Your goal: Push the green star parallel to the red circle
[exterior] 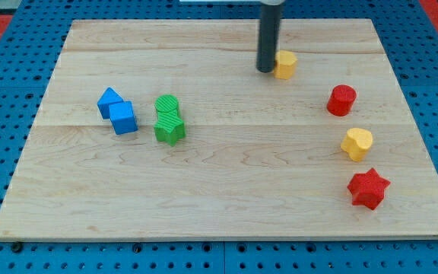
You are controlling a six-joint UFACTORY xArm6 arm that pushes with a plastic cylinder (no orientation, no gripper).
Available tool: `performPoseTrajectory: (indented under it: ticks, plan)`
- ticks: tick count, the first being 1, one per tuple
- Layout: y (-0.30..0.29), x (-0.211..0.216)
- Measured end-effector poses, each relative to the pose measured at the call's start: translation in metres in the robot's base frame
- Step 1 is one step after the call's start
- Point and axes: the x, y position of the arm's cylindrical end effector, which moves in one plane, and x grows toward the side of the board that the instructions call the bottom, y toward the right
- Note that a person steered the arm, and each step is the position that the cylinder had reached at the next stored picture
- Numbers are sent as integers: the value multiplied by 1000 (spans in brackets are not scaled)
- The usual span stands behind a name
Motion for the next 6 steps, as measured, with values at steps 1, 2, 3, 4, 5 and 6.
performPoseTrajectory:
  ticks: [1,2,3,4,5,6]
  plan:
    - [57,0]
    - [-7,2]
    - [-64,76]
    - [-71,173]
    - [-171,186]
    - [-209,153]
